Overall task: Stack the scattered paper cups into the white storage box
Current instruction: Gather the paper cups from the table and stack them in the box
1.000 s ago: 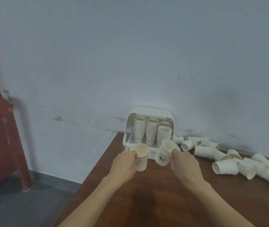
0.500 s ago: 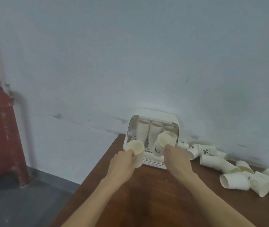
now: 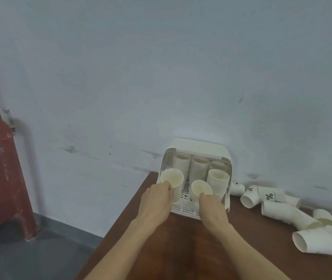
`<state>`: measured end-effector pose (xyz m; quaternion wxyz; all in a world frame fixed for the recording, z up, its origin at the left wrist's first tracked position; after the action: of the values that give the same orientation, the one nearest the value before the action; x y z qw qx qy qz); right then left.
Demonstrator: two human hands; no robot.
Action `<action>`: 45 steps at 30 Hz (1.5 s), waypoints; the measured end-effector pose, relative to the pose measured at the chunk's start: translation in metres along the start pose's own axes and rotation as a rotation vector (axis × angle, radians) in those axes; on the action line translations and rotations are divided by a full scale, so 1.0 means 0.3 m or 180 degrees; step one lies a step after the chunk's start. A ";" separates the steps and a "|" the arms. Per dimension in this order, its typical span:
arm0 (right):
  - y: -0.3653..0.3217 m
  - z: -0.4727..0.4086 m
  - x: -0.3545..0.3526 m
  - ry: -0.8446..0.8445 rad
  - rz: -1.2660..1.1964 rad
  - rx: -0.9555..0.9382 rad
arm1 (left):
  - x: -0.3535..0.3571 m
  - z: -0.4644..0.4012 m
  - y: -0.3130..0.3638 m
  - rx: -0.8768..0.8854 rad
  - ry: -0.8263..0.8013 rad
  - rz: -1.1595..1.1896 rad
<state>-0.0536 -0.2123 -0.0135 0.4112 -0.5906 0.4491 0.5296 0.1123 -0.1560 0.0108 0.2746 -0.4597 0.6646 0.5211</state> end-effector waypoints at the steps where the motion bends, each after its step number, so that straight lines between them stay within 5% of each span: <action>1: 0.002 -0.004 0.012 -0.0022 0.0007 0.0006 | 0.005 -0.019 -0.001 -0.0004 0.0006 0.0001; 9: 0.012 -0.076 0.025 -0.0110 0.0354 -0.0281 | 0.075 -0.172 -0.020 0.0049 0.0170 -0.0268; 32: 0.053 -0.132 0.059 0.0016 0.0211 -0.0451 | 0.257 -0.249 -0.066 -0.0170 -0.0518 -0.0768; 45: 0.054 -0.130 0.069 0.0129 0.0051 -0.0484 | 0.267 -0.268 -0.097 -0.0194 -0.0547 -0.0383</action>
<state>-0.0585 -0.2560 -0.0305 0.3518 -0.6270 0.4205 0.5534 0.1134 -0.2591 -0.0449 0.3472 -0.4605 0.5937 0.5611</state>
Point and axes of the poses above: each hand's wrist, its own z-axis away from the middle knuckle, its own x-axis out of the palm, y = z × x, the point moved 3 cm from there along -z, towards the middle knuckle, and after that the axes turned 7 degrees about -y, right-handed, at the moved point
